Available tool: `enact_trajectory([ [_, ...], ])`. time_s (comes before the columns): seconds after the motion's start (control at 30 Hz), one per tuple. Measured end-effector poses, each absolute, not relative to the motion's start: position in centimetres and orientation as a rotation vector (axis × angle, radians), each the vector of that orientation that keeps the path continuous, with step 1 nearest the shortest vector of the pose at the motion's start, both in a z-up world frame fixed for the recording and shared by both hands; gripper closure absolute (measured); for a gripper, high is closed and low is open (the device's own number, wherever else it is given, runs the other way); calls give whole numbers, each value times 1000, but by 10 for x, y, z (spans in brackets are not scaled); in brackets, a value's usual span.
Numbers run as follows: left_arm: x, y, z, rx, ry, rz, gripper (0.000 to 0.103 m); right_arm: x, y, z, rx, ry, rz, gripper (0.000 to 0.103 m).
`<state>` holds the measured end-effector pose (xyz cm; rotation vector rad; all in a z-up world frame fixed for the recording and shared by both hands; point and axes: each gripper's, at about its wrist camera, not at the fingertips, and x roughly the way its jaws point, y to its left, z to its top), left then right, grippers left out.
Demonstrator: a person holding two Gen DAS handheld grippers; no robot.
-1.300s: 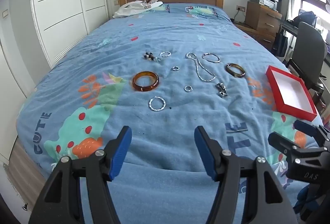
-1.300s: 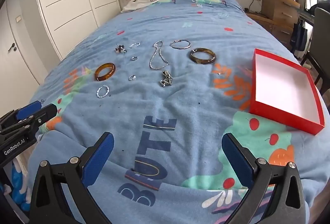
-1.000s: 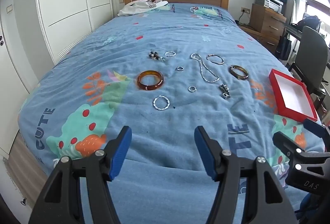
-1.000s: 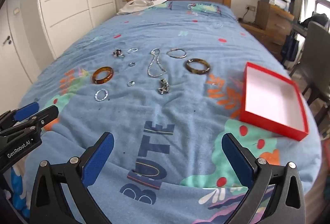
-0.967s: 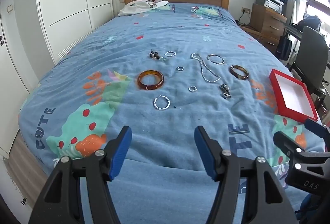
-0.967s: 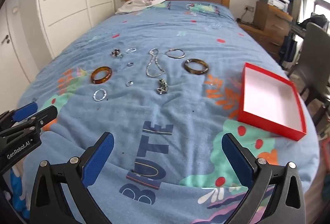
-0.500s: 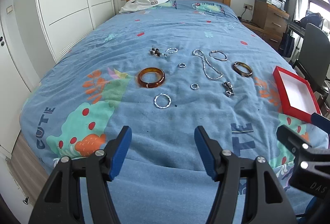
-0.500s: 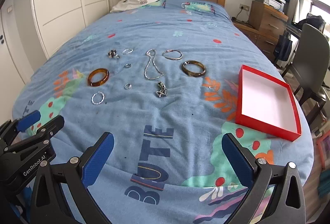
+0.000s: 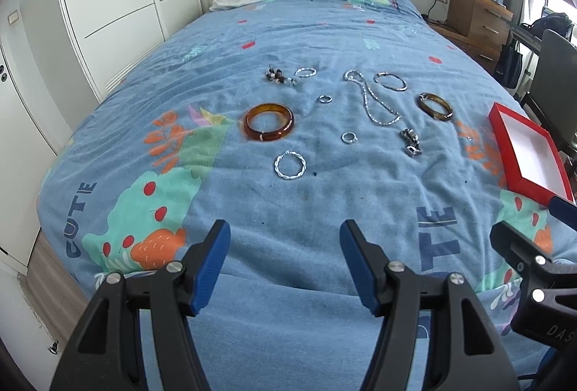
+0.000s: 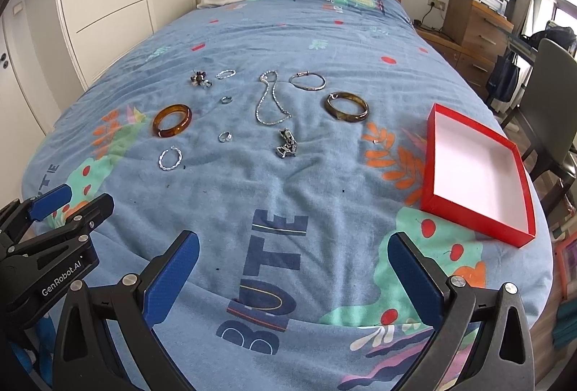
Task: Organize jewelry
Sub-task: 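Move both grippers toward the jewelry scattered on the bed cover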
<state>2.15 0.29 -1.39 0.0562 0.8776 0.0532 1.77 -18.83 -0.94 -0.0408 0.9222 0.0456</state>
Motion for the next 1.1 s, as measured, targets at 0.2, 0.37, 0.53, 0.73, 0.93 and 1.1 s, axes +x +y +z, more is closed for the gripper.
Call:
enact_trajectory([
  [0.2, 26, 2, -20, 58, 890, 50, 42, 23, -186, -14, -63, 928, 52, 1],
  [0.37, 30, 2, -24, 56, 892, 62, 42, 25, -184, -15, -79, 921, 51, 1],
  [0.53, 33, 4, -27, 54, 900, 73, 42, 28, -186, -18, -73, 926, 60, 1],
  [0.73, 35, 4, -29, 53, 903, 74, 42, 31, -185, -20, -69, 932, 69, 1],
  [0.93, 35, 4, -29, 51, 904, 74, 42, 32, -185, -20, -63, 928, 69, 1],
  [1.1, 35, 4, -29, 51, 903, 74, 42, 33, -186, -21, -56, 931, 67, 1],
])
